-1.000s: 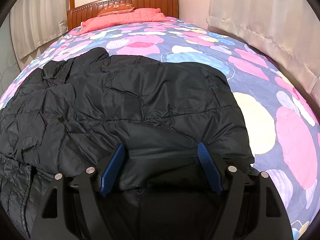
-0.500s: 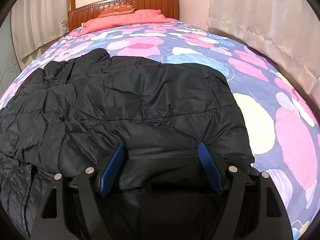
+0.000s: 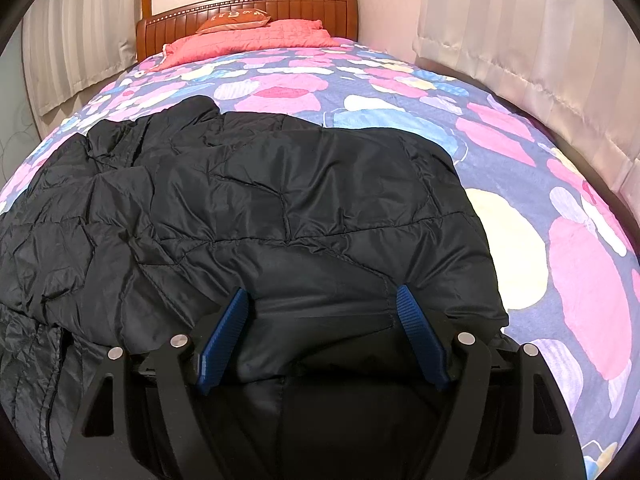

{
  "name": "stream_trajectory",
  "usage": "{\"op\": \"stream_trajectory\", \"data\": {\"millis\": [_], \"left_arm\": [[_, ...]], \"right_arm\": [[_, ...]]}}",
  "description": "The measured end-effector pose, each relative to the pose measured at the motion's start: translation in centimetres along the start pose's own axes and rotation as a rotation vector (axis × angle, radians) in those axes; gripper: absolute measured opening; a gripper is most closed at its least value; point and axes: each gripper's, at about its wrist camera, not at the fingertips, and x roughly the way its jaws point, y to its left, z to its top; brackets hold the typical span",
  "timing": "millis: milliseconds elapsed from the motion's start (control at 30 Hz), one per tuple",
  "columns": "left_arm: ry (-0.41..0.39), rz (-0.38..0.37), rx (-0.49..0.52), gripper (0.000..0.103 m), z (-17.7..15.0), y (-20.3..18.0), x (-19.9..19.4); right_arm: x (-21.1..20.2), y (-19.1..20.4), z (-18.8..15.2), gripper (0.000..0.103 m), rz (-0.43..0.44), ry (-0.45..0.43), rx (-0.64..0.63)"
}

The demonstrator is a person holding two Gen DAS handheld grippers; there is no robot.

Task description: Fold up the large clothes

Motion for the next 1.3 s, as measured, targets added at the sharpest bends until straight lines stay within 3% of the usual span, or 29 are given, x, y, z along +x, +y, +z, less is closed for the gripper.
{"op": "stream_trajectory", "data": {"millis": [67,133,200,400,600,867,1100,1300], "left_arm": [[-0.033,-0.045,-0.069,0.101,0.3,0.9,-0.4],[-0.05,-0.024,-0.085,0.088,0.3,1.3,-0.6],[-0.044,0.022,-0.091,0.051,0.3,1.6,-0.4],[-0.04,0.037,-0.097,0.012,1.3,2.7,-0.6],[-0.086,0.001,0.014,0.009,2.1,-0.6,-1.9],[-0.112,-0.194,0.264,0.009,0.9,-12.9,-4.3],[-0.008,-0.336,0.49,0.009,-5.7,-25.3,-3.3],[0.092,-0.412,0.664,0.009,-13.6,-33.0,-2.2]], "right_arm": [[0.0,0.0,0.0,0.076,0.0,0.0,0.0],[0.0,0.0,0.0,0.076,-0.001,-0.001,-0.001],[0.0,0.0,0.0,0.076,0.0,0.0,-0.001],[0.0,0.1,0.0,0.076,-0.001,-0.001,-0.002],[-0.1,0.1,0.0,0.076,-0.002,-0.002,-0.002],[-0.1,0.1,0.0,0.076,-0.001,-0.003,-0.001],[-0.1,0.2,-0.1,0.076,-0.002,-0.004,-0.001],[-0.1,0.2,-0.2,0.076,-0.003,-0.005,0.0]]}}
